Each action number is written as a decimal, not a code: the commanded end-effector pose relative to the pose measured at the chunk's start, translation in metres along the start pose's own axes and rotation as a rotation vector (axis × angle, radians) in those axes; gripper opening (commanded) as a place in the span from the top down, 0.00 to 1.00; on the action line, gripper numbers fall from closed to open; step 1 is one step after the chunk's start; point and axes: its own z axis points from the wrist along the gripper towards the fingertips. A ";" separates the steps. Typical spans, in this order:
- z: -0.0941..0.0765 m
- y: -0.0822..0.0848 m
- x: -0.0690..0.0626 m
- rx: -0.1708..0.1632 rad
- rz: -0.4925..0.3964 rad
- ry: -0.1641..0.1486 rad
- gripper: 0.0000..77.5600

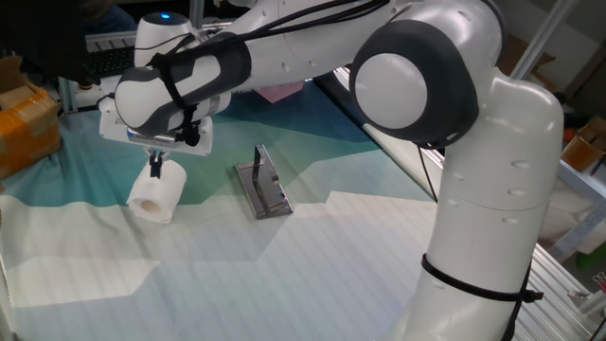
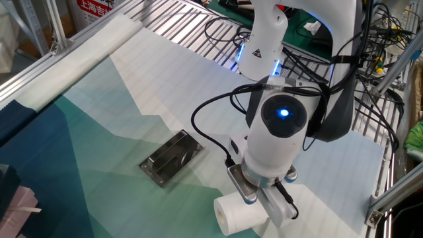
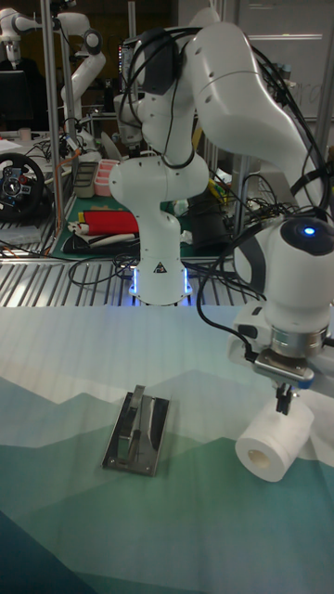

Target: Put the toilet paper on its holder

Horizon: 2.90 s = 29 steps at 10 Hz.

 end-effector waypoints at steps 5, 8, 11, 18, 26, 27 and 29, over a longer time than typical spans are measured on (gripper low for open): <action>0.003 0.004 -0.002 0.007 -0.010 -0.015 1.00; 0.005 0.006 -0.003 0.008 -0.011 -0.017 1.00; 0.005 0.006 -0.004 0.007 -0.010 -0.017 1.00; 0.006 0.006 -0.004 0.013 -0.003 -0.019 0.00; 0.006 0.006 -0.004 0.013 -0.003 -0.019 0.00; 0.006 0.006 -0.004 0.013 -0.003 -0.019 0.00; 0.014 0.013 -0.006 -0.001 0.041 -0.041 0.00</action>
